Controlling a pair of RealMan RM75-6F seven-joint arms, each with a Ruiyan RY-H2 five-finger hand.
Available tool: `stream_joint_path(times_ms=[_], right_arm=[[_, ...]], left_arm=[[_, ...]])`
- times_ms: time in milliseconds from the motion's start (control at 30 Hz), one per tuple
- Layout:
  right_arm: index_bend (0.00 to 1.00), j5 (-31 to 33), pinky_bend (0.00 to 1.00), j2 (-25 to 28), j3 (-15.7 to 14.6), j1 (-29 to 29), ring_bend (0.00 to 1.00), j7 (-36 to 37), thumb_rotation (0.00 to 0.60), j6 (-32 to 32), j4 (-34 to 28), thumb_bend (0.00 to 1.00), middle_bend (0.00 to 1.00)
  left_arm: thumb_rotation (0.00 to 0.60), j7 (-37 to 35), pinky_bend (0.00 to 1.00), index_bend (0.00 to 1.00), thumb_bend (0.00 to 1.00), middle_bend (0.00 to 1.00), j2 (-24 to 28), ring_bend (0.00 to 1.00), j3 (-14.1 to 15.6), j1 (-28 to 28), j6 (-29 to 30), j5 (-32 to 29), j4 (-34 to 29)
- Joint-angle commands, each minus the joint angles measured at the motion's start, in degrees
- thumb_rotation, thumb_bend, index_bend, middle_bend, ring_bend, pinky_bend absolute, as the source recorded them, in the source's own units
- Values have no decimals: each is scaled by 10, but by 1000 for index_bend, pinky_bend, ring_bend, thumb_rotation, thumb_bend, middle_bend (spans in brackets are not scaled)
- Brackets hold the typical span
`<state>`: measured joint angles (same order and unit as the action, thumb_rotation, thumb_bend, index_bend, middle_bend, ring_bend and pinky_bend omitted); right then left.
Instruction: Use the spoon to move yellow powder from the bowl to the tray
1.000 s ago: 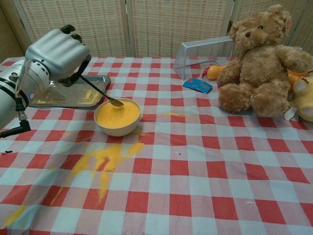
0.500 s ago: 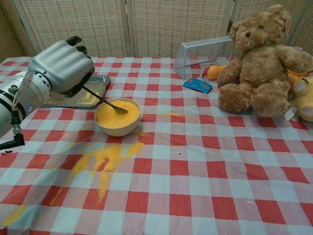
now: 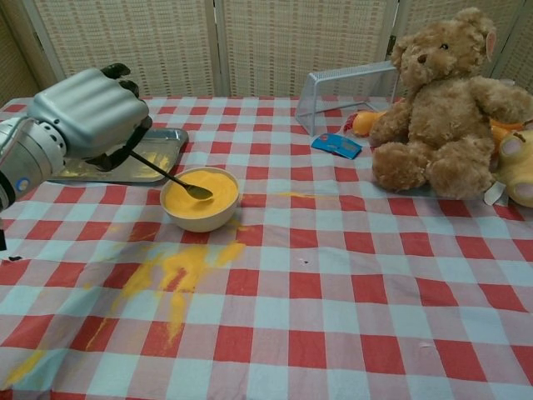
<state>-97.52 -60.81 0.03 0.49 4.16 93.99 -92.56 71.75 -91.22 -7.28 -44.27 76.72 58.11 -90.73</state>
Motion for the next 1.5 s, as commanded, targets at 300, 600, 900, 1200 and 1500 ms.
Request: stream_joint_path(times_ms=[300, 600, 900, 1200, 1500], right_arm=[[0, 4, 0, 1, 2, -1, 0, 3, 600, 1, 1, 148, 0], [0, 10, 0, 0, 5, 0, 0, 2, 600, -1, 2, 148, 0], [0, 9, 0, 0, 5, 0, 0, 0, 600, -1, 1, 148, 0], [0, 4, 0, 0, 3, -1, 0, 1, 600, 1, 1, 148, 0], [0, 0, 0, 1, 2, -3, 0, 3, 600, 5, 0, 148, 0]], left_arm=[[600, -48, 20, 831, 813, 341, -31, 145, -19, -12, 9, 45, 85], [600, -49, 20, 831, 809, 340, -55, 145, -17, -14, -6, 48, 147], [600, -40, 20, 830, 811, 340, -53, 145, -8, -6, -8, 57, 148], [600, -28, 20, 830, 807, 340, -35, 145, 4, 6, -12, 62, 108], [600, -23, 19, 830, 800, 343, -14, 145, 14, 23, -14, 54, 67]])
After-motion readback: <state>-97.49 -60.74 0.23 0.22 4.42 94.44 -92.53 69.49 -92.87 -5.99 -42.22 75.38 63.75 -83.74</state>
